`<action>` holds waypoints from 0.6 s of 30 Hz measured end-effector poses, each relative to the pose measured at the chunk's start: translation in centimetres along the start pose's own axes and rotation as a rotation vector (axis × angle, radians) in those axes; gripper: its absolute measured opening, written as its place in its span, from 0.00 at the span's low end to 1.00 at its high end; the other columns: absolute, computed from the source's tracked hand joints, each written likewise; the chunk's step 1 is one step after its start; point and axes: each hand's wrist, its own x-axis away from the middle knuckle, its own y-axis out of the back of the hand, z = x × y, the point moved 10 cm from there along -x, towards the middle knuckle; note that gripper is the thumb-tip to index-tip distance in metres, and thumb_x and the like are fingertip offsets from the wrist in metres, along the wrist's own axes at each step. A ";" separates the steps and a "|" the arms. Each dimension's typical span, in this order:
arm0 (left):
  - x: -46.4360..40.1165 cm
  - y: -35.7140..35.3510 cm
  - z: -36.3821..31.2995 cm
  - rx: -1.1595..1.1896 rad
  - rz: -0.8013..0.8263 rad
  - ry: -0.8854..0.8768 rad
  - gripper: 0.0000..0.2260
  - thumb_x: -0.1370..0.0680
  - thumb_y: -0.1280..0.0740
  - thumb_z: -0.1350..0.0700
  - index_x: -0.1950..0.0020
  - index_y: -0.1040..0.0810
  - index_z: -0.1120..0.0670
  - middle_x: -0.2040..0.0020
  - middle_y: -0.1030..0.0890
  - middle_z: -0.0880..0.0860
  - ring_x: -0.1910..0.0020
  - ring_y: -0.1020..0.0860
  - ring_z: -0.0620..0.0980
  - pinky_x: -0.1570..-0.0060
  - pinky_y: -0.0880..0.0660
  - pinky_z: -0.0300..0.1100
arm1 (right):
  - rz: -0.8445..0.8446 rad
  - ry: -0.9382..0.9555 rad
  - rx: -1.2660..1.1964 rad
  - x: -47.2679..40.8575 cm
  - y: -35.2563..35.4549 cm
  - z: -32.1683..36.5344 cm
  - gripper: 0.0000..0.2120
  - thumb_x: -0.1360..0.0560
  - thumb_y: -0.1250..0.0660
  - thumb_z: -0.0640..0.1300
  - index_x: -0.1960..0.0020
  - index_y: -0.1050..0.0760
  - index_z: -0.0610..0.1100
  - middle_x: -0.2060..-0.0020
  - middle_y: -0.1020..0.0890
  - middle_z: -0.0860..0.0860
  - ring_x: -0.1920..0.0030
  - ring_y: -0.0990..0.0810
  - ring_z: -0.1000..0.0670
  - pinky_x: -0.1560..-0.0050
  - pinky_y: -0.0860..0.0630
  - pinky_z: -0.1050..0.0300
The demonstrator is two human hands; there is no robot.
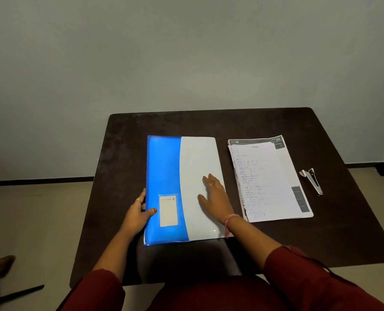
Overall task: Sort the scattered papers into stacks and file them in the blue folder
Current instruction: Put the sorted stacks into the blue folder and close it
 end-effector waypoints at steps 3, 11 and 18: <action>0.0 0.4 -0.1 -0.137 -0.043 0.008 0.34 0.27 0.28 0.61 0.25 0.40 0.55 0.38 0.23 0.57 0.45 0.22 0.53 0.45 0.24 0.48 | 0.018 0.032 0.085 -1.0 -0.7 1.3 0.34 0.22 0.38 0.53 0.22 0.50 0.46 0.22 0.51 0.49 0.23 0.52 0.48 0.24 0.51 0.52; 0.4 2.2 -2.8 -0.627 -0.302 -0.081 0.26 0.27 0.31 0.56 0.31 0.33 0.58 0.35 0.35 0.59 0.34 0.36 0.58 0.33 0.37 0.51 | 0.072 -0.123 -0.020 -2.5 -2.2 0.8 0.43 0.25 0.35 0.60 0.22 0.53 0.45 0.22 0.50 0.48 0.23 0.51 0.47 0.24 0.48 0.51; -2.2 -3.6 -6.2 -0.923 -0.084 -0.334 0.27 0.22 0.39 0.57 0.23 0.42 0.56 0.22 0.48 0.55 0.23 0.51 0.55 0.25 0.52 0.51 | 0.103 -0.168 0.225 -3.0 -3.1 2.1 0.46 0.28 0.37 0.68 0.22 0.52 0.46 0.23 0.51 0.43 0.23 0.54 0.41 0.24 0.51 0.44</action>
